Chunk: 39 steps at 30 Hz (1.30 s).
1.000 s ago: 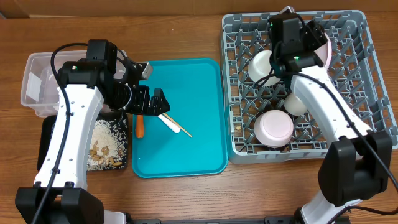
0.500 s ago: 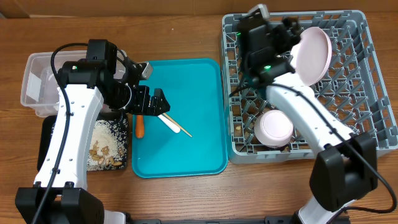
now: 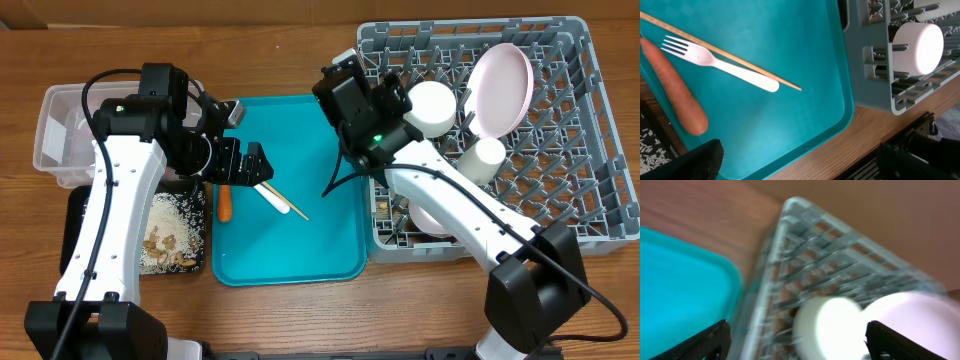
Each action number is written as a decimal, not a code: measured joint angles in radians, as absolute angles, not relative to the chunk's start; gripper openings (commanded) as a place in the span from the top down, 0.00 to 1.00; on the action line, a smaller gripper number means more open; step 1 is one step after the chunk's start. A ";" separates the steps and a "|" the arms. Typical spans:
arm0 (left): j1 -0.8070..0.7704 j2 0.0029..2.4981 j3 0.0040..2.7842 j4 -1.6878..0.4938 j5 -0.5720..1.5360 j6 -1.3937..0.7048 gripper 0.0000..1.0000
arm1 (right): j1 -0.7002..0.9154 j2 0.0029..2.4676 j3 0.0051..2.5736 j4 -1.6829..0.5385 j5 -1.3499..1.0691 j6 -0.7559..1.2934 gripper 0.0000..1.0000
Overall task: Sort waste into correct bins and load items into the dishwasher
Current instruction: 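Move the right gripper over the teal tray to the white fork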
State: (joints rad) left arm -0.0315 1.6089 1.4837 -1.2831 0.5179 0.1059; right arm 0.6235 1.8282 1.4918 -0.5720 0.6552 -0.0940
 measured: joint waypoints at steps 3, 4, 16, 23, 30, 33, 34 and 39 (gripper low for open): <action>-0.031 1.609 1.484 -1.283 0.517 0.106 0.00 | 0.616 1.828 1.492 -0.602 0.514 -0.019 0.11; -0.031 1.609 1.484 -1.283 0.518 0.106 0.00 | 0.613 1.828 1.492 -0.615 0.424 0.008 0.11; -0.031 1.609 1.484 -1.283 0.518 0.106 0.00 | 0.611 1.828 1.492 -0.752 -0.016 0.105 0.03; -0.031 1.609 1.484 -1.269 0.519 0.106 0.00 | 0.611 1.828 1.492 -0.822 -0.110 0.127 0.00; 0.039 1.616 1.583 -1.365 0.456 0.086 0.00 | 0.613 1.829 1.492 -0.838 -0.200 0.131 0.00; 0.135 1.618 1.690 -1.438 0.420 0.076 0.00 | 0.619 1.839 1.492 -0.821 -0.233 0.131 0.00; 0.165 1.618 1.721 -1.455 0.410 0.075 0.00 | 0.624 1.845 1.492 -0.809 -0.241 0.132 0.00; 0.336 1.618 1.836 -1.517 0.377 0.070 0.00 | 0.663 1.885 1.492 -0.722 -0.292 0.134 0.05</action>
State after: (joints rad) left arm 0.3355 1.6176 1.8359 -1.5169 0.3767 0.0700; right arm 0.6632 1.8854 1.4918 -0.7223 -0.2916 0.1337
